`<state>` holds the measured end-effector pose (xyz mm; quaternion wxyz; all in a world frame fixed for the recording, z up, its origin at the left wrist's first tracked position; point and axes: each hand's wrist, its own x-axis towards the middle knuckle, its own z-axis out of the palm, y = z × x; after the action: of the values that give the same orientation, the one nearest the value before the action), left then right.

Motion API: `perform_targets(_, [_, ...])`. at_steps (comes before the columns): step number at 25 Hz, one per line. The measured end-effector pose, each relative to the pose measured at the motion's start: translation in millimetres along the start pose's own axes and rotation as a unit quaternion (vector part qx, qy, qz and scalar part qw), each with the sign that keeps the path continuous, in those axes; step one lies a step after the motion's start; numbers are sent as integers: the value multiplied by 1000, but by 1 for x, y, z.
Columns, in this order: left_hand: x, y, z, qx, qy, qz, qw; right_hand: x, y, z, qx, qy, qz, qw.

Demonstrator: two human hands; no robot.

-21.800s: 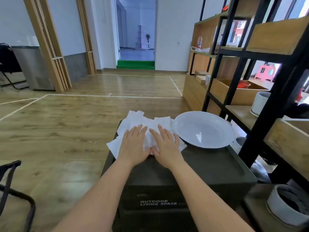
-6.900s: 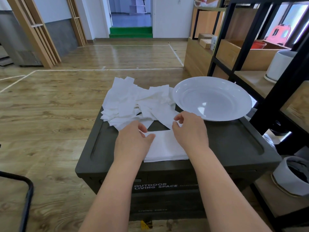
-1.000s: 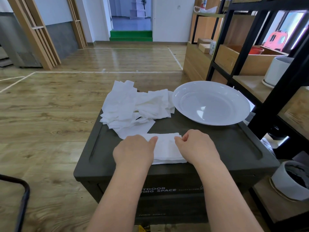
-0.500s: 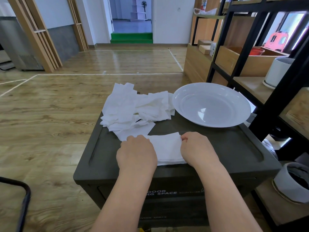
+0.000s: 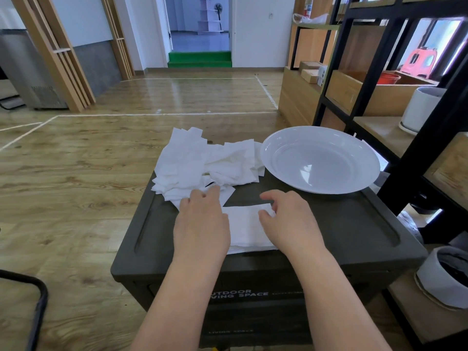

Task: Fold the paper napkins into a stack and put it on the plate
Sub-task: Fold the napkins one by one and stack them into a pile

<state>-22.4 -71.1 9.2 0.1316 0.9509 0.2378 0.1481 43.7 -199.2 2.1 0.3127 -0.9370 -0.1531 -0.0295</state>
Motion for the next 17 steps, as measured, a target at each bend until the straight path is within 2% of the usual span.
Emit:
perform_targets(1, [0,1,1,-15,13,32,999,-1,-4,4,-1,-2,-20,1000])
perform_targets(3, [-1,4,6,-35,-13,63,997,-2,-7,11,-18,-22,-31,999])
perform_targets(6, [-2,4,17,-12,-80,51,995,-2,-5,17,-40,-63,-4,997])
perform_targets(12, [5,-4,18,-50,-90,55,993,0,-6,17,-48,-75,4,996])
perform_targets(13, [10,-7,15,-75,-69,46,994,0,-5,16,-47,-77,3,996])
perform_targets(15, [28,-15,6,-106,29,18,994,0,-4,16,-50,-75,-1,996])
perform_targets(17, [48,-26,2,-57,116,-4,992,-1,-4,17,-53,-73,-8,996])
